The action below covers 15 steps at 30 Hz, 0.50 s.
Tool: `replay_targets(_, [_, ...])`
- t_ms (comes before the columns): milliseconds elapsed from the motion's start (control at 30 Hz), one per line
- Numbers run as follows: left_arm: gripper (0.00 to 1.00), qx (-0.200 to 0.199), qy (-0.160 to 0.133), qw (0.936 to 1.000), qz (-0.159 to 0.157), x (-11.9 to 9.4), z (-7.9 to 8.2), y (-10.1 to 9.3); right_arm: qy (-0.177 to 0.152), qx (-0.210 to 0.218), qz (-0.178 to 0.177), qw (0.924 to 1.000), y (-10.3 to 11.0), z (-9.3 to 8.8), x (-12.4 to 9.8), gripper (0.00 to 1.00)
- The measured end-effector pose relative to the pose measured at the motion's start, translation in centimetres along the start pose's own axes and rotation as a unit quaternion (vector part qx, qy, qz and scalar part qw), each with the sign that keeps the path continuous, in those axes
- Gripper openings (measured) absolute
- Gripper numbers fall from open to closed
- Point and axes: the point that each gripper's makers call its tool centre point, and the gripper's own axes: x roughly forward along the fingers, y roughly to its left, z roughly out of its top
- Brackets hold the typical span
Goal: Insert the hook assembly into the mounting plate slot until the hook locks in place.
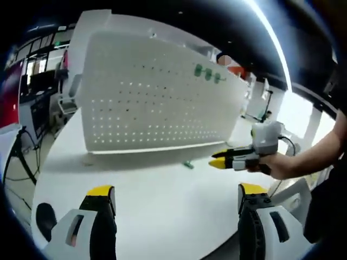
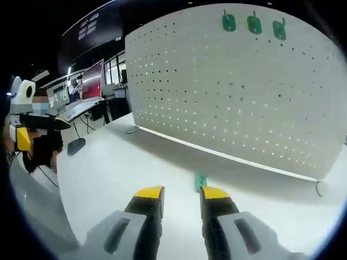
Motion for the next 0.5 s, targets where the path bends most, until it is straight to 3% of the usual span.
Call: replay_targets(500, [0.94, -0.01, 0.008, 0.9999, 0.009, 0.5, -0.1, 1.3, 0.034, 0.052, -0.028, 0.9977, -2.5, -1.2, 5.7, 0.22])
